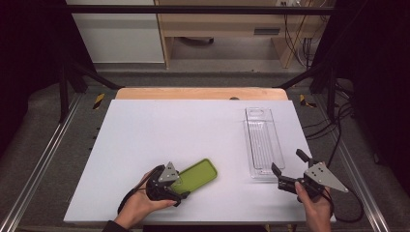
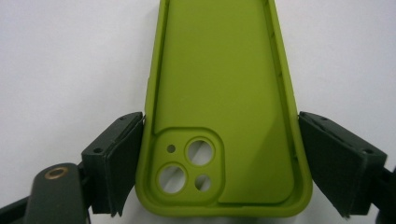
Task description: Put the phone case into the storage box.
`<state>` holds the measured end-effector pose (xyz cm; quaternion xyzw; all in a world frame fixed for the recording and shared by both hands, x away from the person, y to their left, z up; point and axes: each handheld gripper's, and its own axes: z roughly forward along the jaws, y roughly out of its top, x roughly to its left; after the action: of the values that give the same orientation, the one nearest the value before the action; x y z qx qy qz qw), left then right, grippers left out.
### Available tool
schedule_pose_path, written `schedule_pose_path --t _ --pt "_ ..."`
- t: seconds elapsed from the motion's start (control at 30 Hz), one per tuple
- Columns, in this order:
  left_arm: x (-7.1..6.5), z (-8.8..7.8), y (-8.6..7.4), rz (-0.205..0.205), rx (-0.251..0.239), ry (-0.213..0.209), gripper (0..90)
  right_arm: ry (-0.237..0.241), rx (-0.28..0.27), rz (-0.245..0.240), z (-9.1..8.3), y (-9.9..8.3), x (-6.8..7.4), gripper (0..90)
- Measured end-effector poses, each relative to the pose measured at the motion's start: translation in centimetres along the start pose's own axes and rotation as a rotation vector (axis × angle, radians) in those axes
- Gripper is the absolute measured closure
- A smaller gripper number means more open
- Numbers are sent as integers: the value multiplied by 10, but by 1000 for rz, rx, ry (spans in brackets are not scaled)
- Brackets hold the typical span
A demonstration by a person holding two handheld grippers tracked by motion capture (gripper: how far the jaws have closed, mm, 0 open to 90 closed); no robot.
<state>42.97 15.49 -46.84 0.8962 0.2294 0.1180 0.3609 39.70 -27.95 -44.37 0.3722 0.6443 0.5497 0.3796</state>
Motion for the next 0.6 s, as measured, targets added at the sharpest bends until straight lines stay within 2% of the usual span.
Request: schedule_pose_path --t 0.1,0.23,0.3,0.37,0.4,0.43,0.47,0.53,0.57,0.6 --pt "4 -7 7 12 -7 5 164 29 27 -45 6 10 9 37" --pt "11 -15 18 24 -3 5 164 71 92 -111 18 22 20 34" --pt "13 -17 20 29 3 7 164 91 121 -130 24 28 25 32" --pt "19 -20 25 43 21 16 164 132 135 -125 30 33 30 39" --pt "19 -20 25 43 21 16 164 132 135 -125 30 33 30 39" --pt "23 -22 30 42 18 19 164 167 170 -158 37 37 37 42" --pt "25 -24 32 47 20 19 163 178 183 -183 40 40 40 42" --pt "26 -25 35 51 19 20 163 193 196 -197 43 41 43 47" --pt "28 -28 40 66 25 27 163 225 231 -241 50 46 49 57" --pt "28 -28 40 66 25 27 163 238 248 -262 53 49 52 57"
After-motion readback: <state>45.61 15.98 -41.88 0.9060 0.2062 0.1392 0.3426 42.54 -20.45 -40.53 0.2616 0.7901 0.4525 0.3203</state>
